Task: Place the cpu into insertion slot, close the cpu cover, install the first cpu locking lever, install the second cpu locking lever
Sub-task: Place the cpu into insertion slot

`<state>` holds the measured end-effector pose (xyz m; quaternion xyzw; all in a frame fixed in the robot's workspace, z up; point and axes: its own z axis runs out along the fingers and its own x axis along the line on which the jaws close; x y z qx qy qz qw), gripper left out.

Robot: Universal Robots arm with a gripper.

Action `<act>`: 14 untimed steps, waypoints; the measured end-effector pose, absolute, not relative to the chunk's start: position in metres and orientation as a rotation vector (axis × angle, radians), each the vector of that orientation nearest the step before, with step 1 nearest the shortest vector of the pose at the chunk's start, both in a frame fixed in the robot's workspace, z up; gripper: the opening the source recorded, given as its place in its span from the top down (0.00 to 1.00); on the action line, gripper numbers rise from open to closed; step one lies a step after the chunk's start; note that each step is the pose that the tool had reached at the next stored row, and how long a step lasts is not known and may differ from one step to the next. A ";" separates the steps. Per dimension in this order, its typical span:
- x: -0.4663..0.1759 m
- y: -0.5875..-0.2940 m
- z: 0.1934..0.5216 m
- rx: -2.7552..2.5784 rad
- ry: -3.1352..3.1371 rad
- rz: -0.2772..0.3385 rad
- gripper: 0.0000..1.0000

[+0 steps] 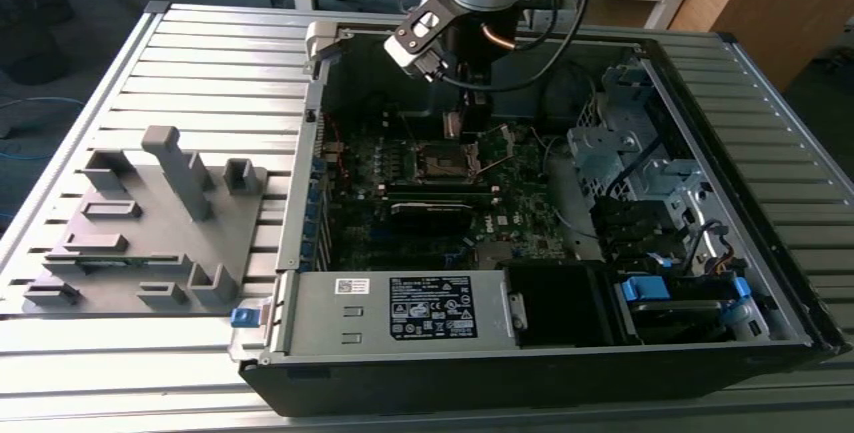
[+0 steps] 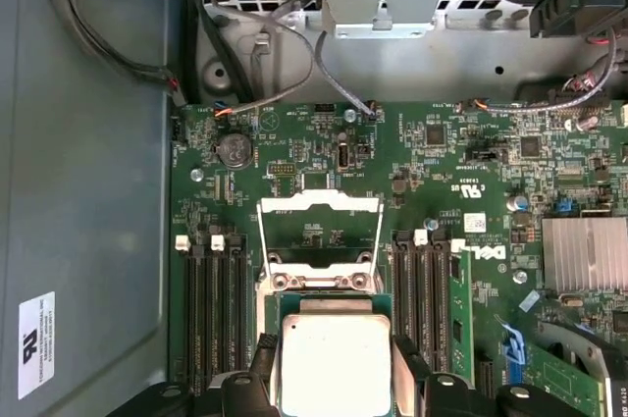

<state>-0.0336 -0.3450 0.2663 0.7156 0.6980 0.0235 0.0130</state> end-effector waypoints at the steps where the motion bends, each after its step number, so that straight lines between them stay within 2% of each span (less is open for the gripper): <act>1: -0.034 -0.345 0.266 2.217 2.188 0.074 0.46; 14: -0.036 -0.345 0.251 2.077 2.324 0.077 0.46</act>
